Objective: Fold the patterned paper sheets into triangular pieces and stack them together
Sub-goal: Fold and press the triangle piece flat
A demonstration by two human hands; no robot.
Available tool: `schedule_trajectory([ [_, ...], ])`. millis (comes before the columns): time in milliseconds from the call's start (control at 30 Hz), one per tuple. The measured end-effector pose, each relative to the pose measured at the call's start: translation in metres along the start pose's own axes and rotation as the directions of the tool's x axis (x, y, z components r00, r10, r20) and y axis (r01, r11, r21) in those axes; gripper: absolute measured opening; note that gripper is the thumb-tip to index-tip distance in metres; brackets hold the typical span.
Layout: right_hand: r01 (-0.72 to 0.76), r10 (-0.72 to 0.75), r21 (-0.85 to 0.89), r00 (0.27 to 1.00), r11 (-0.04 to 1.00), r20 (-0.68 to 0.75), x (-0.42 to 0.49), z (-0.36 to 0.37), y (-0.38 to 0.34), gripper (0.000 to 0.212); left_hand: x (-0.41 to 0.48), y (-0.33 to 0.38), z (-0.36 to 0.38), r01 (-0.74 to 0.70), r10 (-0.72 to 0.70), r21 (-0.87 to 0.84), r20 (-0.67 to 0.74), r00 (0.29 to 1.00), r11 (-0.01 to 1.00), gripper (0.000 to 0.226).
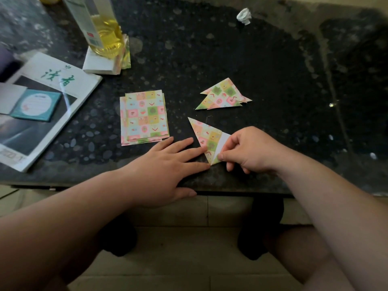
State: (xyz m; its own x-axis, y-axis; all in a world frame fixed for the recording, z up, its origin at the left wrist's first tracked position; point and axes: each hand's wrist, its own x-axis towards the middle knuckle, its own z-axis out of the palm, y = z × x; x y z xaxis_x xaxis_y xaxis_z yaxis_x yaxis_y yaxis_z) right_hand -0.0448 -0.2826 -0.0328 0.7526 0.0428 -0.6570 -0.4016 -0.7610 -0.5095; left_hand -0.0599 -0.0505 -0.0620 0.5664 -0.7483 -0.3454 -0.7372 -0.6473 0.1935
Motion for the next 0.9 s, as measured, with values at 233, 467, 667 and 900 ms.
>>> schedule_trajectory([
  [233,0.025,-0.026,-0.03,0.999,0.999,-0.031,0.002,0.003,0.001,0.012,-0.002,0.01,0.013,0.024,-0.022,0.047,-0.05,0.999,0.999,0.078],
  [467,0.023,-0.023,0.005,0.998,1.0,0.058,0.001,-0.005,0.004,0.008,0.0,0.014,0.014,0.038,-0.034,0.087,-0.045,0.998,0.995,0.079],
  [667,-0.006,0.004,0.022,0.997,1.0,0.076,0.001,-0.006,0.007,0.006,0.0,0.014,0.013,0.039,-0.037,0.089,-0.025,0.999,0.995,0.081],
  [900,0.001,-0.001,0.053,1.0,0.999,-0.006,0.002,0.003,0.002,0.011,-0.001,0.014,0.013,0.039,-0.037,0.087,-0.023,0.999,0.995,0.083],
])
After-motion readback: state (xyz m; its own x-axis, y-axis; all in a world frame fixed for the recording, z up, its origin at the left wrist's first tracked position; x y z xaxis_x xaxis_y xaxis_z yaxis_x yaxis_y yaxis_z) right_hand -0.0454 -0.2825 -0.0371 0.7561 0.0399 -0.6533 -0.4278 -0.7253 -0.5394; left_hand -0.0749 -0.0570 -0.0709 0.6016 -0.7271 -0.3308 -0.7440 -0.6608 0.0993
